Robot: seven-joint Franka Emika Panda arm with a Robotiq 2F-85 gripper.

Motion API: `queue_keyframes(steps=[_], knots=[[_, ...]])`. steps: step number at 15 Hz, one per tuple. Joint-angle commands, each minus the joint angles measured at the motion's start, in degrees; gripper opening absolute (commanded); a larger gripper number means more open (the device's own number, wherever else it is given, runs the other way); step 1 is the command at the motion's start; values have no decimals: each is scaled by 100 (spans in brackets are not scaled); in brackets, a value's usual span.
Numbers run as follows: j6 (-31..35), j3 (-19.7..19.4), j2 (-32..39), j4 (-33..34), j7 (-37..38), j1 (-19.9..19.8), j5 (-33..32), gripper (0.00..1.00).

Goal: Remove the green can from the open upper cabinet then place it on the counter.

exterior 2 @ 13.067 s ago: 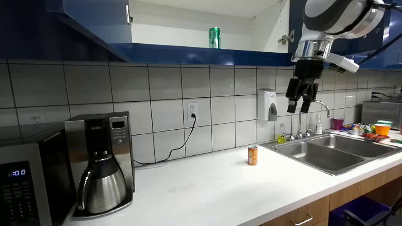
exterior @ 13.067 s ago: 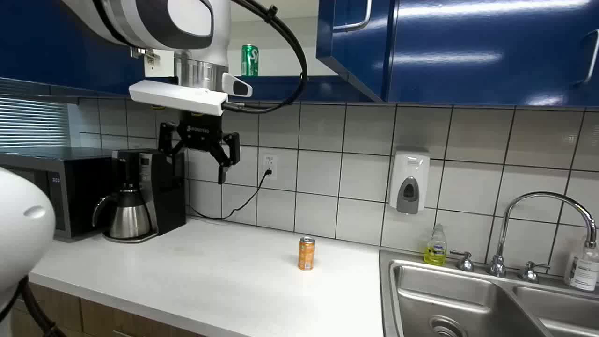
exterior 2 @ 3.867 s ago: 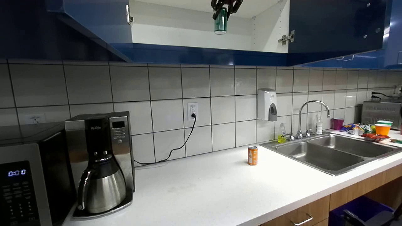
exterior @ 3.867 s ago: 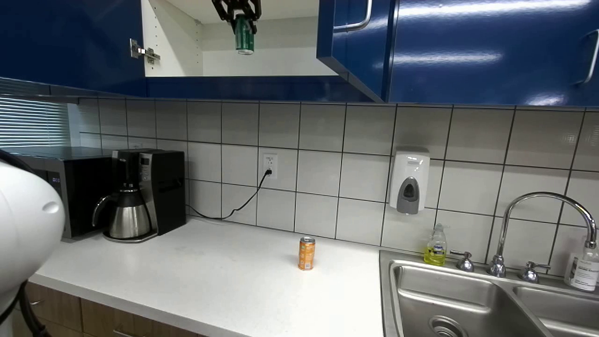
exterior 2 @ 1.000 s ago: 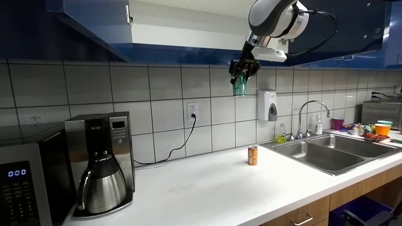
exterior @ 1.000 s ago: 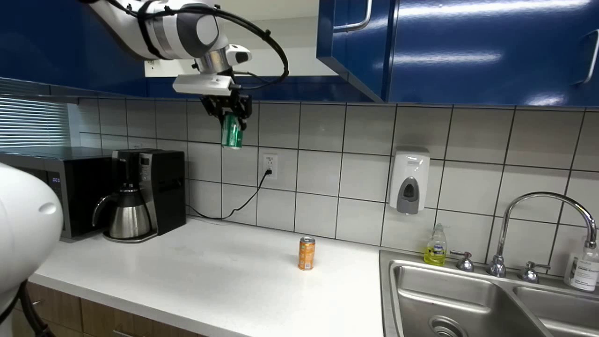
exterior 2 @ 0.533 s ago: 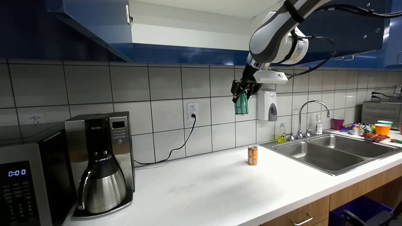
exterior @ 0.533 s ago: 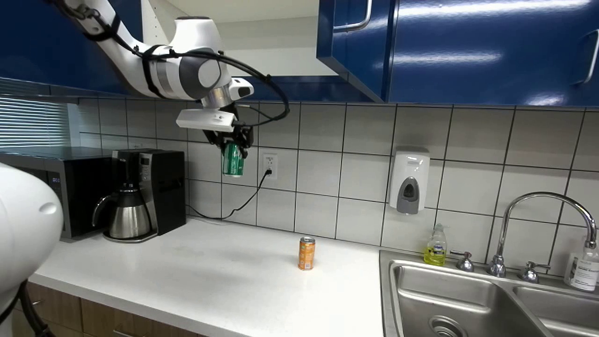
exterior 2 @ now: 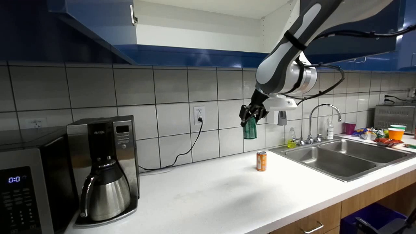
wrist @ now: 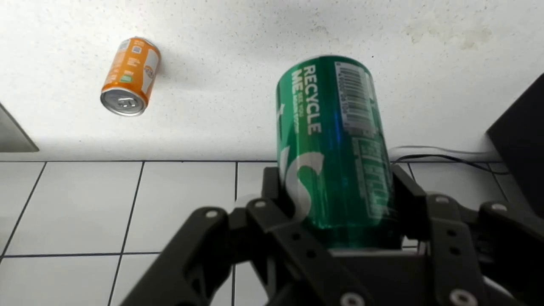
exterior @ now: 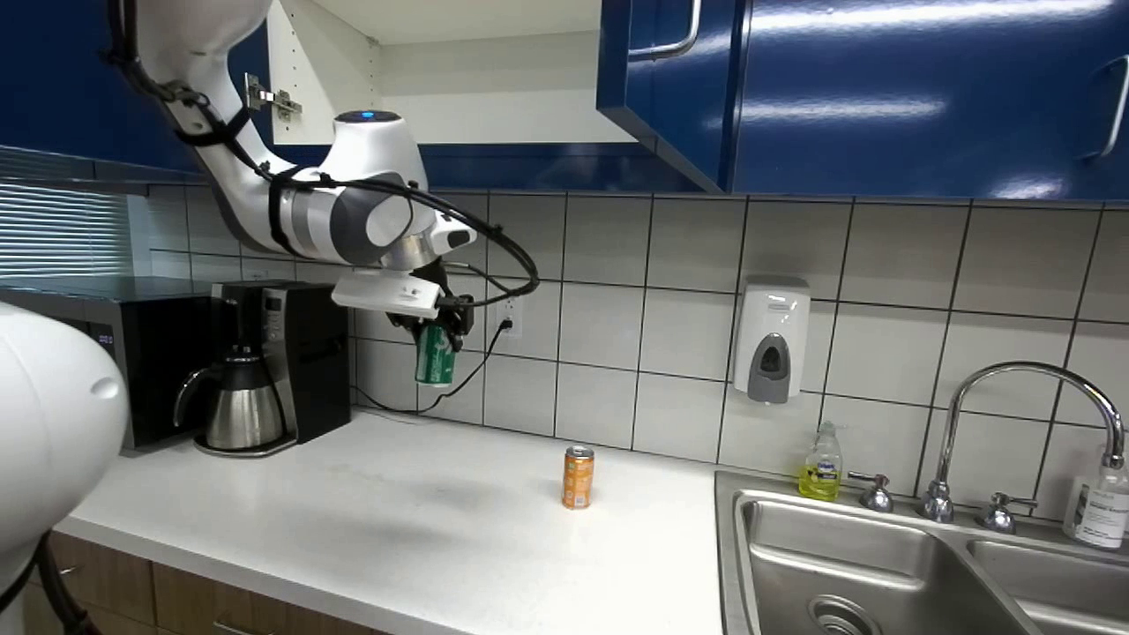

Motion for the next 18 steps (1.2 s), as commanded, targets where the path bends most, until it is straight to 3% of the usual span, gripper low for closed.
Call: queue_keyframes(steps=[1,8,13,14,18], knots=[[509,-231,299,-103,-410,378,391,38],[955,-531,778,-124,-791,945,1071,38],[1094,-600,988,-99,-951,1065,1307,38],[935,-511,930,-170,-695,973,1123,63],[1009,-541,999,-169,-717,977,1133,63]])
